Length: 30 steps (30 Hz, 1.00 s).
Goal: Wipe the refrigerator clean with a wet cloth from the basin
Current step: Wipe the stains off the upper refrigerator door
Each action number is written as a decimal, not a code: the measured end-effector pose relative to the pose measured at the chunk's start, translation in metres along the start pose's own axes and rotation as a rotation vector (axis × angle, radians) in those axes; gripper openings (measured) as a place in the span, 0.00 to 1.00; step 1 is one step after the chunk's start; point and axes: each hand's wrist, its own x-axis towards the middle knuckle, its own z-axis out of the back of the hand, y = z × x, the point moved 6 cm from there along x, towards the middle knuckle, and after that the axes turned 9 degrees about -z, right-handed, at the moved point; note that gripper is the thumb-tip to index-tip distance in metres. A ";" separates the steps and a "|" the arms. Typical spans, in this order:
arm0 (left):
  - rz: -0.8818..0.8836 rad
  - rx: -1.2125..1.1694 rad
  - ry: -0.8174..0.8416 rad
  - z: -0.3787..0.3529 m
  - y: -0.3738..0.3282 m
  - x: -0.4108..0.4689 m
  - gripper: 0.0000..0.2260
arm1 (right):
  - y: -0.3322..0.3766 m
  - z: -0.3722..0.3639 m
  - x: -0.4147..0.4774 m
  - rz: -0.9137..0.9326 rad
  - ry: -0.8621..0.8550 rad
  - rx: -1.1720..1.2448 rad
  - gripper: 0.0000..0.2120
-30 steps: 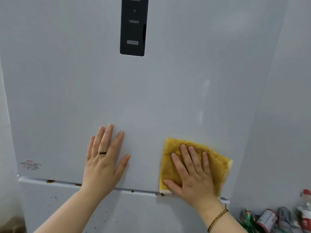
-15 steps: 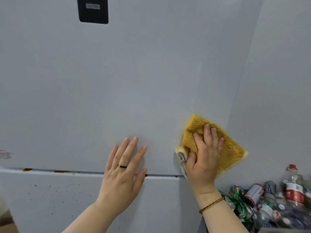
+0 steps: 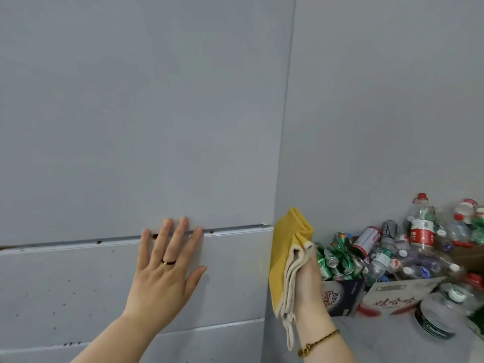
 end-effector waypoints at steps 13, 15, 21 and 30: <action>0.016 0.019 -0.031 -0.006 -0.003 -0.001 0.26 | -0.051 0.001 0.005 -0.006 0.002 -0.145 0.14; 0.020 0.015 -0.029 -0.007 -0.003 -0.001 0.26 | -0.057 0.003 0.003 -0.048 0.010 -0.141 0.15; 0.017 0.001 -0.019 -0.006 -0.003 -0.001 0.26 | -0.015 -0.027 0.004 0.210 0.119 -0.170 0.12; 0.025 -0.013 0.016 -0.005 -0.004 -0.001 0.27 | -0.097 0.020 0.008 -0.084 -0.100 -0.109 0.19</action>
